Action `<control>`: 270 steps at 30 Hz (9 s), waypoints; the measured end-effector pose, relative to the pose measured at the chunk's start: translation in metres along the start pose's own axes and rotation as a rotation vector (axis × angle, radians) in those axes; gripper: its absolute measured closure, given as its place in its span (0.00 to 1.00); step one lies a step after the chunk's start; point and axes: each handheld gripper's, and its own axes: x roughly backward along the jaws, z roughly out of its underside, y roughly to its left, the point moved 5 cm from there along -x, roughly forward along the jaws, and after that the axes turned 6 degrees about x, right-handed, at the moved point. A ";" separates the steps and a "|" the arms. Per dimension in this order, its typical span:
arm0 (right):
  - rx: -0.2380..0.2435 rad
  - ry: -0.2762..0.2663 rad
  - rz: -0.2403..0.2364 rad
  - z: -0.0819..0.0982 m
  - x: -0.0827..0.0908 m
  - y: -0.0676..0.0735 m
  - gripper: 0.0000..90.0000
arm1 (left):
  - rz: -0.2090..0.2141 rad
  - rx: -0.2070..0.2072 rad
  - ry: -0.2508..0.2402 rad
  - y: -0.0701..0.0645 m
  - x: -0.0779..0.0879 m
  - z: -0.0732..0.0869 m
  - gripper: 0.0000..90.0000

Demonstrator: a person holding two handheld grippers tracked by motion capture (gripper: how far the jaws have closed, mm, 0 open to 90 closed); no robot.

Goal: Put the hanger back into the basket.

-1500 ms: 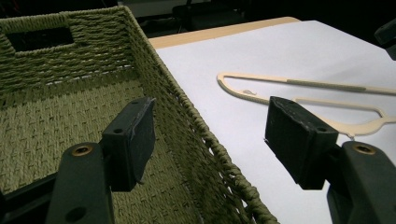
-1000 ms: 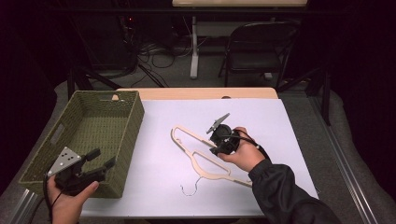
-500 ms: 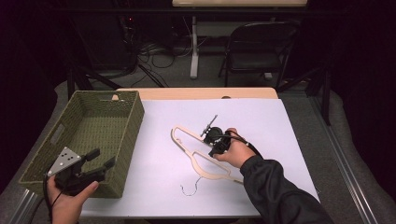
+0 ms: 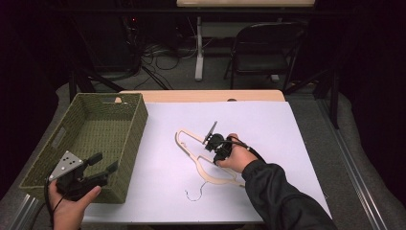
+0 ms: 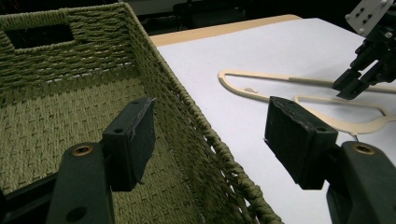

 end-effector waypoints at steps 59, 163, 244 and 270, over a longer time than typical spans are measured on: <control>-0.006 0.088 -0.025 0.001 -0.014 0.002 0.95 | -0.015 0.003 -0.002 0.002 0.000 0.000 0.38; 0.113 -0.020 -0.308 0.008 0.026 0.037 0.95 | 0.240 -0.597 0.168 -0.148 -0.149 0.051 0.22; 0.178 -0.193 -0.245 0.058 0.049 0.064 0.77 | 0.359 -0.612 0.298 -0.152 -0.160 0.064 0.52; 0.358 -0.200 -0.192 0.046 0.034 0.097 0.75 | 0.367 -0.597 0.296 -0.152 -0.160 0.062 0.52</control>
